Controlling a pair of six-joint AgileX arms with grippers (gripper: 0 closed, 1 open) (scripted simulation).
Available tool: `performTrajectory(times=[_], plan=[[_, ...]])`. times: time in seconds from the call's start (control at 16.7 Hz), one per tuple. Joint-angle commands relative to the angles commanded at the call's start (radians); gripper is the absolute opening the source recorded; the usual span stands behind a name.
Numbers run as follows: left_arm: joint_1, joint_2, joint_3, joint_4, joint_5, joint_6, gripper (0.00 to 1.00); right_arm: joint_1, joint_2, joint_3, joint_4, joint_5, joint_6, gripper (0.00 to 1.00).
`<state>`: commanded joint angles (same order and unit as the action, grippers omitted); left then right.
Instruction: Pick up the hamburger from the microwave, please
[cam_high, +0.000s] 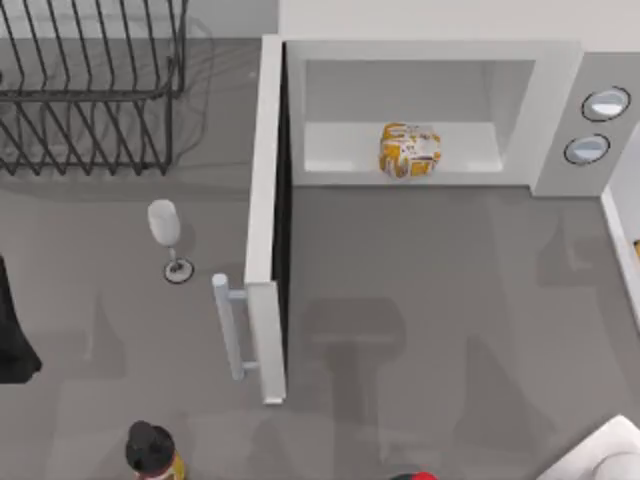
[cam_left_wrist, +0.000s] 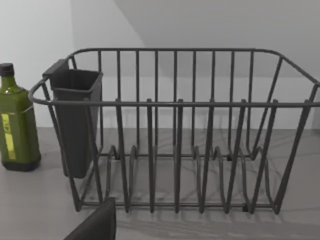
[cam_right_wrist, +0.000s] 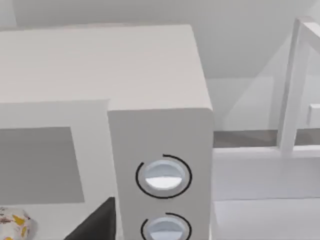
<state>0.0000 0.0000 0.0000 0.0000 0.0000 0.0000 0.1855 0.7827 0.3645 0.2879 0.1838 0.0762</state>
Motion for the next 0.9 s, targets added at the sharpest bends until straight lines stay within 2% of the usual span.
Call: performTrajectory(times=[0.6,0.9], plan=[[0.000,0.000,0.000,0.000,0.000,0.000,1.00,0.248,1.033,0.478,0.380,0.245,0.104,1.00],[0.000,0.000,0.000,0.000,0.000,0.000,1.00,0.351,1.455,0.672,0.534,0.346,0.148,1.00]])
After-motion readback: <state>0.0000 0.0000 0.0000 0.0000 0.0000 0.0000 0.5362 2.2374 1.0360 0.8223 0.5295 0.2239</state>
